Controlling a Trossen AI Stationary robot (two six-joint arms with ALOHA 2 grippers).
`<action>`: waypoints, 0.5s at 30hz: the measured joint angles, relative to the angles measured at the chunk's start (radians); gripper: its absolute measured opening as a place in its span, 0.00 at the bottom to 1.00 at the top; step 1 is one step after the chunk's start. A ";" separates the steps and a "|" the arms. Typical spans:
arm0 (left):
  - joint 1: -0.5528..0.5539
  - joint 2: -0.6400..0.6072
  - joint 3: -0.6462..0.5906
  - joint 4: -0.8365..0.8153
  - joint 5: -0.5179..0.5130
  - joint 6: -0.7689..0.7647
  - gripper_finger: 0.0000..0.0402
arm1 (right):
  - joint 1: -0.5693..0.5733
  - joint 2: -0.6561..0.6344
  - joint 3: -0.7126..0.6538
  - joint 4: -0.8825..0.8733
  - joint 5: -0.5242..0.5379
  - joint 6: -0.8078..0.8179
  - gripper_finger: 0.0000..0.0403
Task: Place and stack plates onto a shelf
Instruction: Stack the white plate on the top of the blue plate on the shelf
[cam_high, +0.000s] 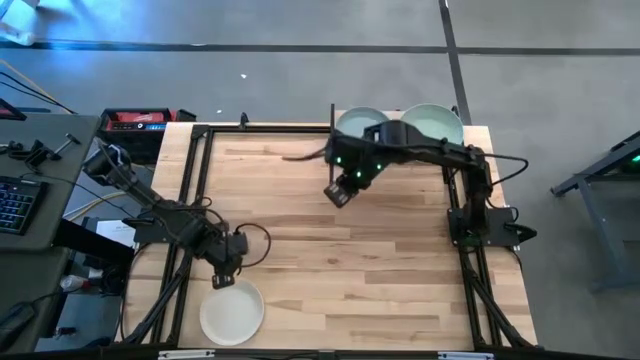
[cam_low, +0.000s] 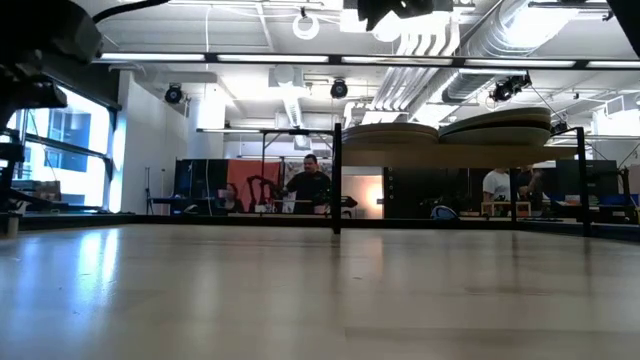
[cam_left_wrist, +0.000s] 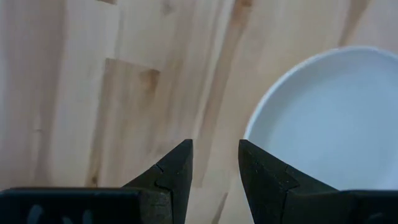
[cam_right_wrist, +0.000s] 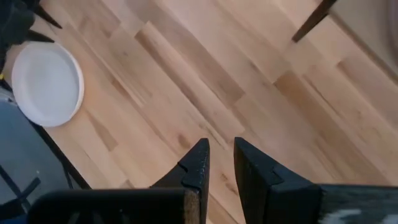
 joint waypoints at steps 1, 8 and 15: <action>-0.010 0.000 -0.010 0.015 0.003 0.000 0.29 | 0.015 0.000 0.000 0.001 0.008 0.008 0.13; -0.065 0.001 -0.061 0.110 0.004 -0.004 0.29 | 0.091 0.000 0.000 0.003 0.044 0.049 0.13; -0.094 0.001 -0.112 0.176 0.004 -0.034 0.29 | 0.118 0.000 0.000 0.004 0.053 0.053 0.13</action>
